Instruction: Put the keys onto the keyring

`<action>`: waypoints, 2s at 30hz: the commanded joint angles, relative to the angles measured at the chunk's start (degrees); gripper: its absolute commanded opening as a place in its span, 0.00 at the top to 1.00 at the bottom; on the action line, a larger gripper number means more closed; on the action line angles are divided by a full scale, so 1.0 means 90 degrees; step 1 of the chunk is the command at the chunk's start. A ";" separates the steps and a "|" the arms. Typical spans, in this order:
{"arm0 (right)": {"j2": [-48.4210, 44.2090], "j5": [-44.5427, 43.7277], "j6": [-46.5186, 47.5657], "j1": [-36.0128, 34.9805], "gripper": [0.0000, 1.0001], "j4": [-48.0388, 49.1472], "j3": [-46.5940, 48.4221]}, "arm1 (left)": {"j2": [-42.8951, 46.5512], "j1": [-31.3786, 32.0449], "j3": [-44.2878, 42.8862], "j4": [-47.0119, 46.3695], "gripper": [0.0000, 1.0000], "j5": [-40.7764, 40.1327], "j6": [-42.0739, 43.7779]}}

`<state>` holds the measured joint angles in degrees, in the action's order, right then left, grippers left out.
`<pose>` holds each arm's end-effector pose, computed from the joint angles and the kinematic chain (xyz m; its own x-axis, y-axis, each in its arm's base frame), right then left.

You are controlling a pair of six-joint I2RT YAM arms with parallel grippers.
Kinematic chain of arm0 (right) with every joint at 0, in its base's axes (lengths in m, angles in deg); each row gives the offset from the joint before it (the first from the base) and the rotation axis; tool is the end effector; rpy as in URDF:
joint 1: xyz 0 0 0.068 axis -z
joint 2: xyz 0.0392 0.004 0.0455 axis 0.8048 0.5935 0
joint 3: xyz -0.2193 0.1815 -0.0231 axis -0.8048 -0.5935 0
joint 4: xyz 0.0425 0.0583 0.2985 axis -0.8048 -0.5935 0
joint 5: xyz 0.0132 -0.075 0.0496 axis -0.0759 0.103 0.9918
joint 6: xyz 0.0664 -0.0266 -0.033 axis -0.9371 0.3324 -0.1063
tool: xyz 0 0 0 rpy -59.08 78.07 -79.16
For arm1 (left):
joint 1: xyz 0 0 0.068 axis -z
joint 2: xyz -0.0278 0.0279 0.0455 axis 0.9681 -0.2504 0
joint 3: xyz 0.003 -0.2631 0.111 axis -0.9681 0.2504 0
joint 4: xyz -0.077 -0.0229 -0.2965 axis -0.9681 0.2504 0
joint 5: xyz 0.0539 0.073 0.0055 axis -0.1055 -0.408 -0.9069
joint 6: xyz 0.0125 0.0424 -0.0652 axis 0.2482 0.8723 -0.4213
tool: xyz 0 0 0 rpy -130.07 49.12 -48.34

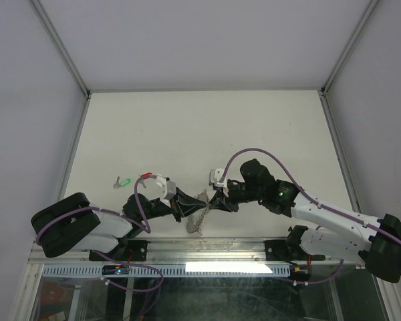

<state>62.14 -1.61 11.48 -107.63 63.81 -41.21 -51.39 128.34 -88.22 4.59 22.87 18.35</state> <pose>0.1334 0.2454 0.2292 -0.0103 -0.4508 -0.8926 -0.9999 -0.0055 0.0142 0.1154 -0.1979 0.1363 -0.1704 -0.1557 -0.9730 0.9603 0.1953 -0.1995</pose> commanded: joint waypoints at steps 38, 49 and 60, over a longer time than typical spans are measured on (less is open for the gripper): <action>0.3013 -0.2770 -0.0564 -0.0389 1.00 -0.6129 0.4782 | 0.1284 -0.0007 -0.1133 0.2810 0.67 -0.0054 0.1101; 0.3078 -0.2754 -0.0580 -0.0449 1.00 -0.6185 0.5114 | 0.1187 -0.0002 -0.1444 0.3122 0.67 0.0008 0.1236; 0.2267 -0.2695 -0.0077 -0.0643 1.00 -0.5083 0.4582 | 0.0886 -0.0004 -0.1885 0.3178 0.68 0.0390 0.1252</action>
<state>88.52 -26.20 7.90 -112.51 11.75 0.89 -42.61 128.34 -103.17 34.08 24.40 28.93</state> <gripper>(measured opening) 0.007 0.320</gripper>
